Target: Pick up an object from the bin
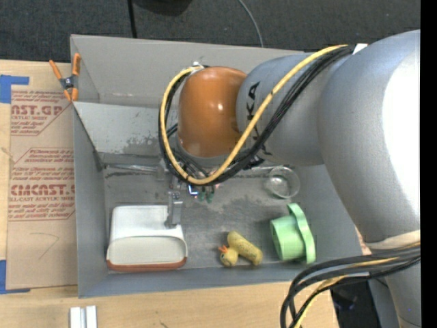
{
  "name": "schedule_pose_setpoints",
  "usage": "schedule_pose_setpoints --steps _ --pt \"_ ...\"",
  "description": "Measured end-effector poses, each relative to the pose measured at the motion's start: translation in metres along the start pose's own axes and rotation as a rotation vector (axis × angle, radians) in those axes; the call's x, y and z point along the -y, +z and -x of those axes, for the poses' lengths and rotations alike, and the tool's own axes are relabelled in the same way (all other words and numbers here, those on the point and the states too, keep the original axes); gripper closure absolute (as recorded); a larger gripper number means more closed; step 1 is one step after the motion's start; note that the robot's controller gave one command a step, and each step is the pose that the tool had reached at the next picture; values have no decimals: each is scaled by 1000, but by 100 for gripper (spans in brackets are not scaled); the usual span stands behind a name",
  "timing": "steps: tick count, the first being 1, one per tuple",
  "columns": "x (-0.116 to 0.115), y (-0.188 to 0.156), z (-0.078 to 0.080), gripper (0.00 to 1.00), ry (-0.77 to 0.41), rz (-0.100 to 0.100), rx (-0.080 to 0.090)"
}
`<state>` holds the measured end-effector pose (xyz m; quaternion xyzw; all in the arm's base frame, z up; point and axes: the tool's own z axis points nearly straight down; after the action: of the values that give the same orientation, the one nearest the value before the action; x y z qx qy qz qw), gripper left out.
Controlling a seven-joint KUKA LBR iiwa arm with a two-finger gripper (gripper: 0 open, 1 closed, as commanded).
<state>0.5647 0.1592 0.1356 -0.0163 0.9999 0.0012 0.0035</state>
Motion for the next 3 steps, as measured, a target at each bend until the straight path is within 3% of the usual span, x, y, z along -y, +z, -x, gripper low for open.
schedule_pose_setpoints --steps 1,2,3 --pt "-12 50 -22 0 50 -1 -8" --pt "8 60 -31 100 221 11 -1" --pt "8 60 -31 100 221 11 -1"
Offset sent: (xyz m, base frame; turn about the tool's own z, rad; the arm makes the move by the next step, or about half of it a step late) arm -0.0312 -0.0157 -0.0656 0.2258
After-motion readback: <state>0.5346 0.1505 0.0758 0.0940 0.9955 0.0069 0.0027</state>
